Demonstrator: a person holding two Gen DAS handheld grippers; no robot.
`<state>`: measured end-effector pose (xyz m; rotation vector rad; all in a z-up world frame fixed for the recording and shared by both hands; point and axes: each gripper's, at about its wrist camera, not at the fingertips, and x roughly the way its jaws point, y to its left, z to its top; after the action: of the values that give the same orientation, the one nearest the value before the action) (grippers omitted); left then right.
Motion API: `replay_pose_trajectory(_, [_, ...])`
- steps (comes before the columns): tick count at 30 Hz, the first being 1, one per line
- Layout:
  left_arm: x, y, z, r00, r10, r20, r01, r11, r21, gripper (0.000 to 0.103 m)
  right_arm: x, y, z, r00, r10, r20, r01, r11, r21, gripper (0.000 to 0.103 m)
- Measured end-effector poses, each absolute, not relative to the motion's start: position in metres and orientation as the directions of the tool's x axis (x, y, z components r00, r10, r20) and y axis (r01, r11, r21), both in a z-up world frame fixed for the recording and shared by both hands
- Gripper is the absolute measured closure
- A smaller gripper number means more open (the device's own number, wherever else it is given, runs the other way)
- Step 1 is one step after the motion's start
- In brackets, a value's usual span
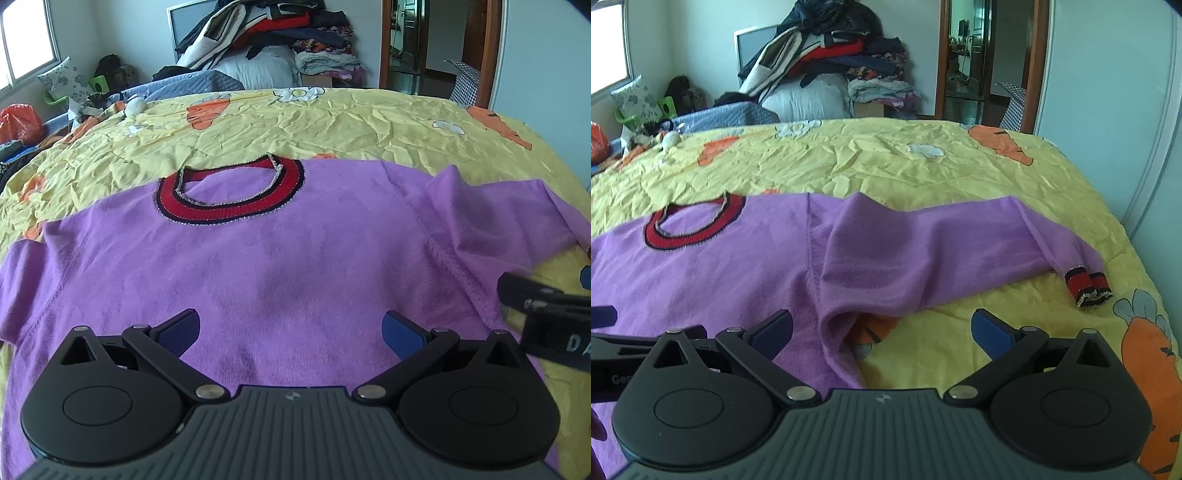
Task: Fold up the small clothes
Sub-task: 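Grasp the red-striped cuff of a sweater sleeve with the right tool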
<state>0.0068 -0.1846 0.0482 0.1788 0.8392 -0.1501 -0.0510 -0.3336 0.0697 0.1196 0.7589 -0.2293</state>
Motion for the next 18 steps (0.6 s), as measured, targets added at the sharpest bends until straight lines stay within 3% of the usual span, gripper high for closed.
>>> replay_pose_trajectory(3, [0.012, -0.186, 0.047, 0.659, -0.067, -0.75, 0.207, 0.974, 0.095, 0.0, -0.052, -0.341, 0.071, 0.74, -0.147, -0.656, 0.227, 0.973, 0.037, 0.0])
replay_pose_trajectory(6, [0.015, -0.184, 0.047, 0.668, -0.069, -0.741, 0.206, 0.974, 0.095, 0.0, -0.055, -0.351, 0.072, 0.784, -0.175, -0.595, 0.191, 0.981, -0.038, 0.0])
replay_pose_trajectory(11, [0.012, -0.169, 0.047, 0.702, -0.103, -0.704, 0.245, 0.964, 0.103, 0.0, -0.058, -0.418, 0.062, 0.758, -0.233, -0.609, 0.278, 0.96, -0.021, 0.0])
replay_pose_trajectory(18, [0.007, -0.141, 0.037, 0.672, -0.154, -0.724, 0.29, 0.955, 0.066, 0.0, -0.043, -0.468, 0.036, 0.679, -0.403, -0.613, 0.277, 0.915, -0.294, 0.0])
